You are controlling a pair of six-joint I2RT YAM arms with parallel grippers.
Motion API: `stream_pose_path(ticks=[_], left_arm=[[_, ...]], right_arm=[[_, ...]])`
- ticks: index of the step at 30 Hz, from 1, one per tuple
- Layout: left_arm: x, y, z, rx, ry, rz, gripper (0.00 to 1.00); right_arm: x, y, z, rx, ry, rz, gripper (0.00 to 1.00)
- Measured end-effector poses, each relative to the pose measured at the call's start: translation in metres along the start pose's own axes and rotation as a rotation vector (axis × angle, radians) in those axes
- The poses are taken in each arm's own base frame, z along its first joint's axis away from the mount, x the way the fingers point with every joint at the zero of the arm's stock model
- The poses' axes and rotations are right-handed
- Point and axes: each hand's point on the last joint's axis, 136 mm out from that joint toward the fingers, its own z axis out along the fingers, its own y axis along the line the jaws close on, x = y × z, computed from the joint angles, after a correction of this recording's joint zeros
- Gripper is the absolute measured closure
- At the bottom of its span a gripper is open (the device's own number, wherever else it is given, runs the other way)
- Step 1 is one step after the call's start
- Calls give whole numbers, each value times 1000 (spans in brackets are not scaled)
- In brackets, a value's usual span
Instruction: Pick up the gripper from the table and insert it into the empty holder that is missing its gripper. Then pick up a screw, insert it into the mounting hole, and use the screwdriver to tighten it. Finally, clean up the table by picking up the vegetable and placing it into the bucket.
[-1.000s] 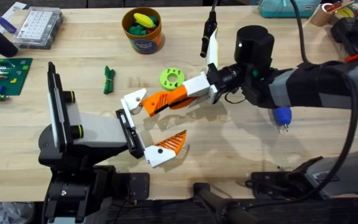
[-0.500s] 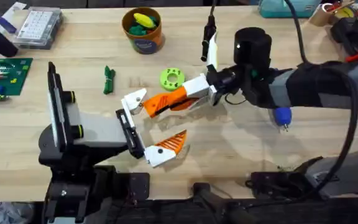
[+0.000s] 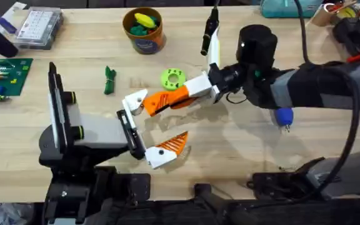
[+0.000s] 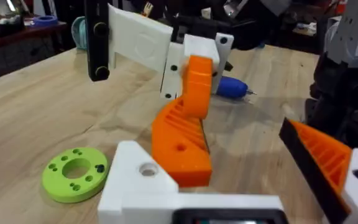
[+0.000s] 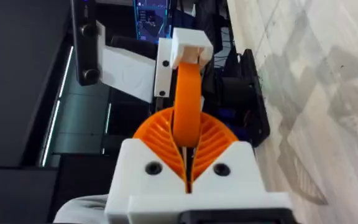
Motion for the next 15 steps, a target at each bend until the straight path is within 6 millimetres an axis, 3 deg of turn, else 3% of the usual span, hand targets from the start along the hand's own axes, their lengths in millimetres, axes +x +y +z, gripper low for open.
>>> stream_pose_path(ticks=[15], left_arm=[[0,0,0,3,0,-1,14]], right_arm=[[2,2,-3,-11,14,-58,986]])
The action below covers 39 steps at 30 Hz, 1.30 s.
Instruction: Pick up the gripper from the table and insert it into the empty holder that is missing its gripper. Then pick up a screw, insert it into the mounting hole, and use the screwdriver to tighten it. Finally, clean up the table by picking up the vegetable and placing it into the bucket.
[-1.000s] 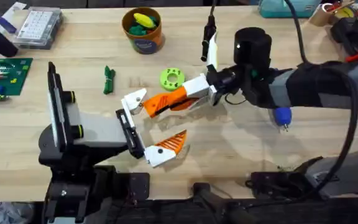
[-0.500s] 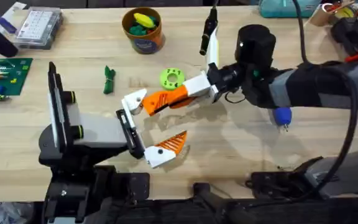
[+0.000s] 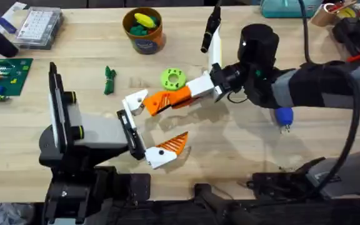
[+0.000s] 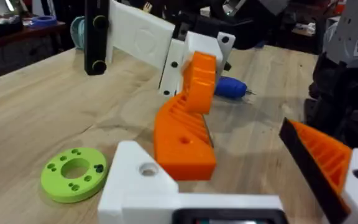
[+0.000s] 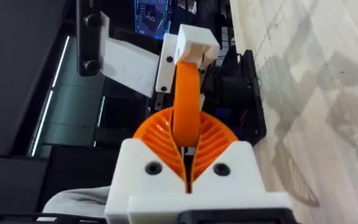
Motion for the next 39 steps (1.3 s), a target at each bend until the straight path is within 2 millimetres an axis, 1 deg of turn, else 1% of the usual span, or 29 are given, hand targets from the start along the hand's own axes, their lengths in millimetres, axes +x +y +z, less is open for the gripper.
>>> stream_pose_path(ticks=[5,13,22,27,34,39], left_arm=[[0,0,0,0,0,0,15],[0,0,0,0,0,0,15],[0,0,0,0,0,0,14],[0,0,0,0,0,0,14],[0,0,0,-3,0,1,14],[0,0,0,1,0,0,14]], right_arm=[[0,-1,0,2,-1,6,986],[3,-12,0,23,-11,108,986],[3,-15,0,26,-14,76,986],[2,-14,1,26,-13,70,986],[0,-4,8,9,19,27,986],[0,-3,9,10,19,28,986]])
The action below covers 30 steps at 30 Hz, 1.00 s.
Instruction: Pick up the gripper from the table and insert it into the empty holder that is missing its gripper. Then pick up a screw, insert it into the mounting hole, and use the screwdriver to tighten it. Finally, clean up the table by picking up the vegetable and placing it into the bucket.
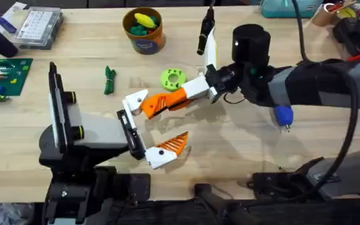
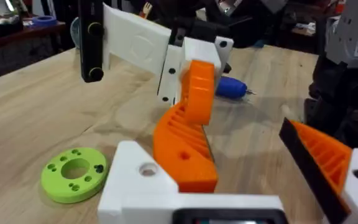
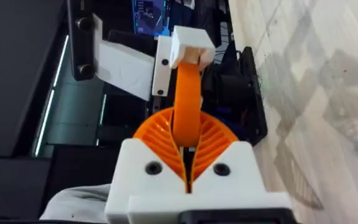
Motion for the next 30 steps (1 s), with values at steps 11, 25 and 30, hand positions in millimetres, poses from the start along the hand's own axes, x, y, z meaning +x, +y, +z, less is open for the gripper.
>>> stream_pose_path(ticks=[11,25,30], left_arm=[[0,0,0,-1,0,0,14],[0,3,0,-16,-1,-8,14],[-1,5,0,-26,-2,-6,14]], right_arm=[[-1,-1,0,1,-4,21,986],[-6,-6,7,14,-15,76,986],[-12,-5,13,27,-33,89,986]])
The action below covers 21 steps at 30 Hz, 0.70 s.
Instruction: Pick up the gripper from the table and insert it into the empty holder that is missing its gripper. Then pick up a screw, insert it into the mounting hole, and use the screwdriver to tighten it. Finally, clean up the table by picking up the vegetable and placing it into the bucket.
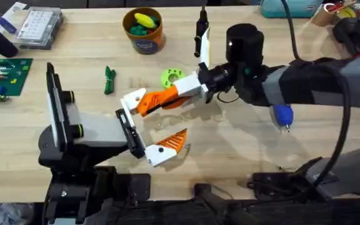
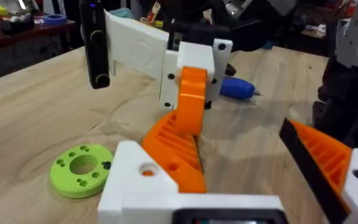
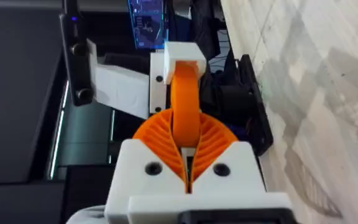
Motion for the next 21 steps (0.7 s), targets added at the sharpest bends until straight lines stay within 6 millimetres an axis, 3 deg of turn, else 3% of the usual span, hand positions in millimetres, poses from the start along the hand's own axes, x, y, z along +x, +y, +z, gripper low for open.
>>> stream_pose_path(ticks=[21], left_arm=[[-1,7,-1,-42,-2,-10,14]], right_arm=[[-21,-3,16,6,6,5,985]])
